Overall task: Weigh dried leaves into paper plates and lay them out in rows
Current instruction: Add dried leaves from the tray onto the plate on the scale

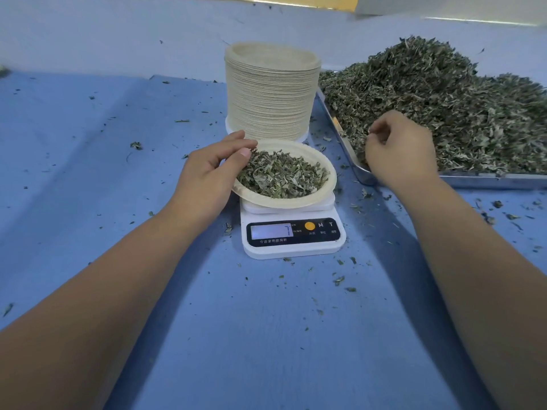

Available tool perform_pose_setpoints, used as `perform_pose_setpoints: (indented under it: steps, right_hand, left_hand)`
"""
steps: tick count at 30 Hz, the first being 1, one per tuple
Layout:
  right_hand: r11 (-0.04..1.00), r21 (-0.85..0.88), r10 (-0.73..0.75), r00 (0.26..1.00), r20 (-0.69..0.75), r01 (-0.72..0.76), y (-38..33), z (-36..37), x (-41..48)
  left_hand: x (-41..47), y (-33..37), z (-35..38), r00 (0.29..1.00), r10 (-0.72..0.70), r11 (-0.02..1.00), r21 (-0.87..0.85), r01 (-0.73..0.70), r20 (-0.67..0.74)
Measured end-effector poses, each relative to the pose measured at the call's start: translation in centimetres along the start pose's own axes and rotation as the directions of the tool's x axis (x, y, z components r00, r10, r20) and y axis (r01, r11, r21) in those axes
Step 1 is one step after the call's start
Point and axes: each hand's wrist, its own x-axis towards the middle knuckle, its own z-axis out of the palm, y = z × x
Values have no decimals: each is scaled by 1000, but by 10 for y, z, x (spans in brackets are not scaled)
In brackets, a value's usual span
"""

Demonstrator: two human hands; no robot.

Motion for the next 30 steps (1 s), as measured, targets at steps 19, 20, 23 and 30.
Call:
perform_pose_setpoints:
  steps: [19, 20, 23, 30]
  right_hand:
    - [937, -72, -308, 907, 286, 341, -43, 2, -57]
    - [939, -46, -313, 906, 286, 339, -43, 2, -58]
    - [949, 32, -313, 915, 255, 315, -46, 1, -60]
    - [889, 138, -454, 807, 377, 436, -72, 4, -72]
  left_hand:
    - [2, -5, 21, 953, -250, 967, 7, 255, -172]
    - [1, -5, 24, 946, -275, 961, -31, 274, -172]
    - [1, -1, 24, 923, -351, 935, -121, 334, -159]
    - [17, 13, -11, 824, -476, 838, -444, 319, -307]
